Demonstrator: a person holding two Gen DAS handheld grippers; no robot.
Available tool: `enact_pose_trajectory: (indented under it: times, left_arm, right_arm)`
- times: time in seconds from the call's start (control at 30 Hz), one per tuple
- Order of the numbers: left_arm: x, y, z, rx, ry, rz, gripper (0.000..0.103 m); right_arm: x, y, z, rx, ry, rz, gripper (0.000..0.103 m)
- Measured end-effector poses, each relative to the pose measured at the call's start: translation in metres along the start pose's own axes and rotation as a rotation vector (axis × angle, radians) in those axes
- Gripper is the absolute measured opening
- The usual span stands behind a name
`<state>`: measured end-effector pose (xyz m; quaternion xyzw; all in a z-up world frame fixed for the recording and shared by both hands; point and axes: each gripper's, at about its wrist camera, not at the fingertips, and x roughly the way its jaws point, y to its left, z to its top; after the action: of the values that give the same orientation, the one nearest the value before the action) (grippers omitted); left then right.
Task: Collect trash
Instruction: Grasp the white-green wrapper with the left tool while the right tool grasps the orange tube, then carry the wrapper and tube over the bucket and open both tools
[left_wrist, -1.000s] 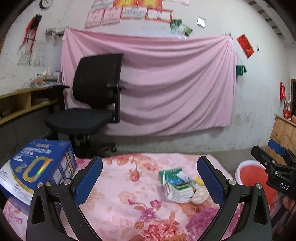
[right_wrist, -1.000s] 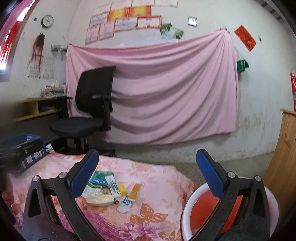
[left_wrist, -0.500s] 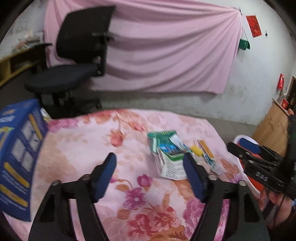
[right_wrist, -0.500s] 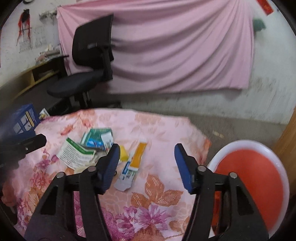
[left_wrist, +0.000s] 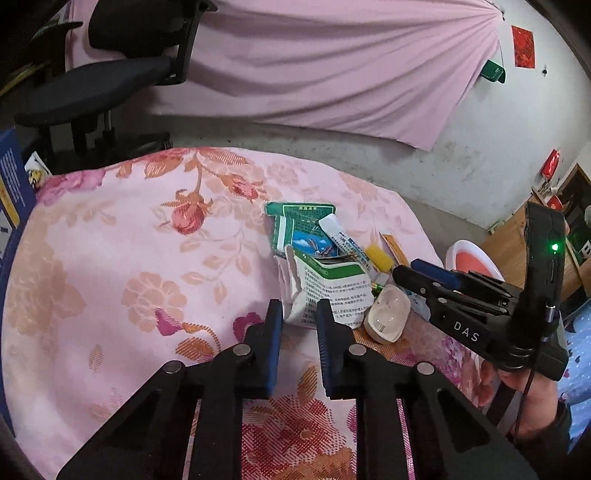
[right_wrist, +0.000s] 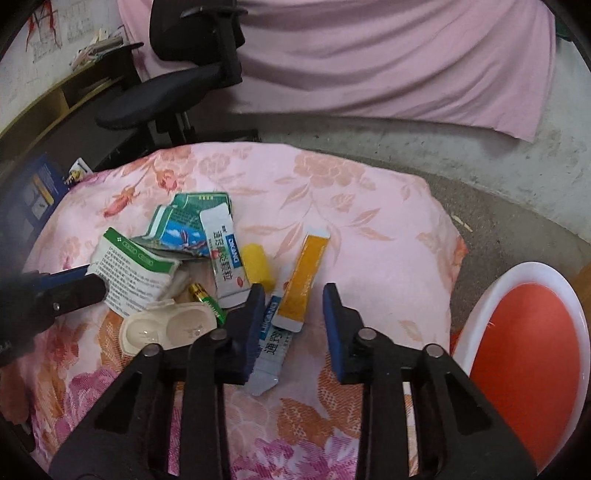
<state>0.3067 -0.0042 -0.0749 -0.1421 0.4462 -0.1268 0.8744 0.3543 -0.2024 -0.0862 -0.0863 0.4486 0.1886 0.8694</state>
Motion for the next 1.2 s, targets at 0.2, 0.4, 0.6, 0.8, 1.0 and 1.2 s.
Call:
enact_pose_trajectory:
  times: [0.2,0.4,0.6,0.8,1.0,1.2]
  left_arm:
    - [-0.008,0.001,-0.001,-0.014,-0.017,-0.005,0.011]
    - [-0.022,-0.009,-0.005,0.021,-0.081,0.032,0.006]
    - [-0.036,-0.018,-0.011,0.049,-0.164,0.087,0.003]
    - [-0.054,-0.024,-0.017,0.06,-0.256,0.154,0.002]
    - [-0.071,-0.033,-0.016,0.056,-0.337,0.172,0.002]
    - [-0.094,-0.048,-0.011,0.071,-0.449,0.174,0.002]
  right_arm:
    - [0.0,-0.007,-0.003,0.03,0.007,0.028,0.041]
    - [-0.005,-0.013,-0.004,0.056,-0.011,0.056,0.039]
    - [-0.012,-0.011,-0.004,0.047,-0.049,0.057,0.039]
    - [-0.041,0.001,-0.011,-0.01,-0.166,0.074,0.039]
    - [-0.08,0.008,-0.021,-0.046,-0.329,0.091,0.038]
    - [-0.117,0.004,-0.029,-0.033,-0.496,0.078,0.038]
